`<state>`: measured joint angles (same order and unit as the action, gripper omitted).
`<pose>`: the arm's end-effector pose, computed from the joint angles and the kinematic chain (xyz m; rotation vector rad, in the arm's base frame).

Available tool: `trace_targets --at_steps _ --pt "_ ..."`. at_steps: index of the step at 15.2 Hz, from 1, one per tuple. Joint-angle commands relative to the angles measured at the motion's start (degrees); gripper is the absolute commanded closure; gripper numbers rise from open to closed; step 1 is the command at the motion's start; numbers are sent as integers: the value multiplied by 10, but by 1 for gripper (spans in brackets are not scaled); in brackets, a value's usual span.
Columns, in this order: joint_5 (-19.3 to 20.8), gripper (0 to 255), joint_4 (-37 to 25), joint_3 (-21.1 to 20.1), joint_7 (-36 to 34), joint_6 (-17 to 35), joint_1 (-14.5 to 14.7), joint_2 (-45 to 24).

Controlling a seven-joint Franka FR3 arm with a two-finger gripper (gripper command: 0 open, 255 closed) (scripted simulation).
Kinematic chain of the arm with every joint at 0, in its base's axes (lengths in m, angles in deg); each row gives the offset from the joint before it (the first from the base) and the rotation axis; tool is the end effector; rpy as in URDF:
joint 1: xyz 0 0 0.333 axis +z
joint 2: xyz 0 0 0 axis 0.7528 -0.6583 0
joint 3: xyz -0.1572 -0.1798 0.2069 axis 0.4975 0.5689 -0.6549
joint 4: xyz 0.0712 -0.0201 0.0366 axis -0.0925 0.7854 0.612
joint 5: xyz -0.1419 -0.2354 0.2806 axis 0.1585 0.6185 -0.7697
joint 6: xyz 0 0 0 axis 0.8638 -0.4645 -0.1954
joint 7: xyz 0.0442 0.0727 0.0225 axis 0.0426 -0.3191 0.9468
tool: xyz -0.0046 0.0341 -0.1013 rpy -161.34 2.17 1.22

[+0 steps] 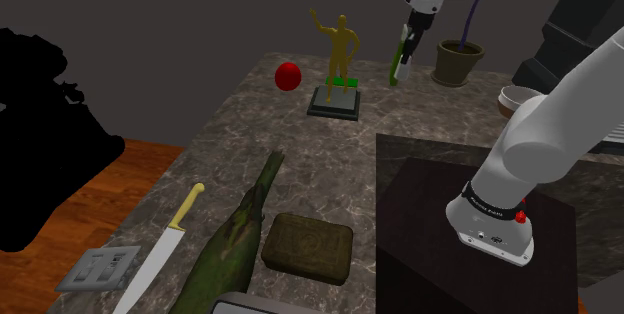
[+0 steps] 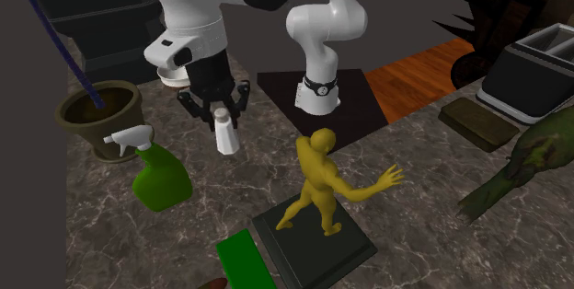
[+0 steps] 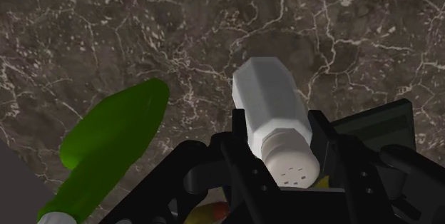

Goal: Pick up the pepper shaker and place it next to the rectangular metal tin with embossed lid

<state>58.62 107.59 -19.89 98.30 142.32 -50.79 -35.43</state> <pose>0.3886 -0.2991 0.4528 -3.0897 -0.1294 -0.1286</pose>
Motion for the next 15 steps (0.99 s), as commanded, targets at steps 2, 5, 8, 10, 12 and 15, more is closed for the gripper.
trace_targets --at_steps 2,5,8,10,12,15 --pt "4 255 -16 -5 -6 -24 0 9" --pt "6 255 -34 -8 -10 -47 0 15" --pt "8 255 -53 -11 -13 -71 0 20" --pt "9 255 -66 -13 -15 -86 0 23" --pt "9 255 -79 -15 -16 -101 0 25" --pt "15 255 -72 -29 -34 -109 2 42"
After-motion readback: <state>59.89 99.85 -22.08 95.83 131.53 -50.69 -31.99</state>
